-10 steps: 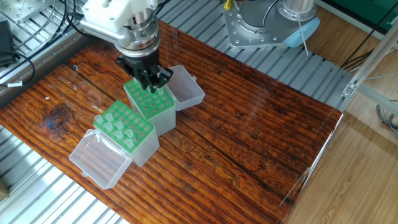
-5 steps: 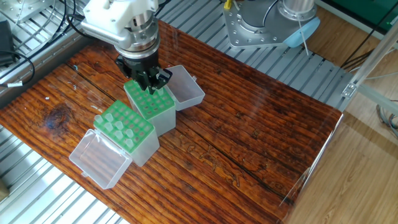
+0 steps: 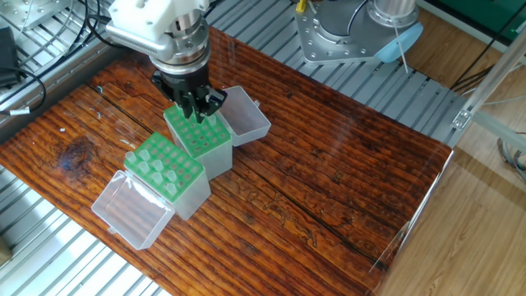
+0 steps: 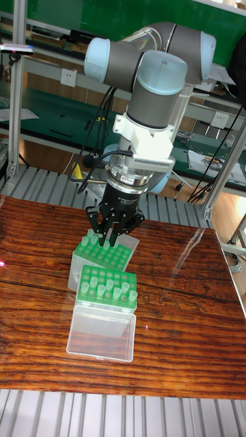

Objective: Transfer all large pipette tips from one holder to another

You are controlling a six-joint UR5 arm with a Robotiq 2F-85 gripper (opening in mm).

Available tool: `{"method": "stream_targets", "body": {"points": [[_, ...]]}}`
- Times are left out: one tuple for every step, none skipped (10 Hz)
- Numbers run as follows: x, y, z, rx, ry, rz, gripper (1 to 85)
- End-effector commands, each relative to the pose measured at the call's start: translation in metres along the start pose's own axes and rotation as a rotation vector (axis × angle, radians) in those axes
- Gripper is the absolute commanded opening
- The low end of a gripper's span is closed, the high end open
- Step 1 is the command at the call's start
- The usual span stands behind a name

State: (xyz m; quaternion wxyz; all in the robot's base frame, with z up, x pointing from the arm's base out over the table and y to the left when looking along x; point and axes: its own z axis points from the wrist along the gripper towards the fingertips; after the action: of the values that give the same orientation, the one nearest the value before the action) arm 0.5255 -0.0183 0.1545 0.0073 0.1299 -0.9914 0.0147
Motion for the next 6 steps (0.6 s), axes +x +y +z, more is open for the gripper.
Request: {"method": "stream_targets", "body": {"points": [[-0.0015,0.0024,-0.0007,-0.01,-0.006,0.002,27.7],[-0.0017,0.0032,-0.0005,-0.013,-0.007,0.002,27.7],[-0.0015,0.0041,-0.0011,-0.017,-0.006,0.002,27.7],[-0.0015,0.004,-0.0014,-0.017,-0.006,0.002,27.7],[-0.0015,0.0041,-0.0009,-0.017,-0.006,0.002,27.7],[-0.0015,0.0047,0.0005,-0.018,-0.007,0.005,27.7]]}}
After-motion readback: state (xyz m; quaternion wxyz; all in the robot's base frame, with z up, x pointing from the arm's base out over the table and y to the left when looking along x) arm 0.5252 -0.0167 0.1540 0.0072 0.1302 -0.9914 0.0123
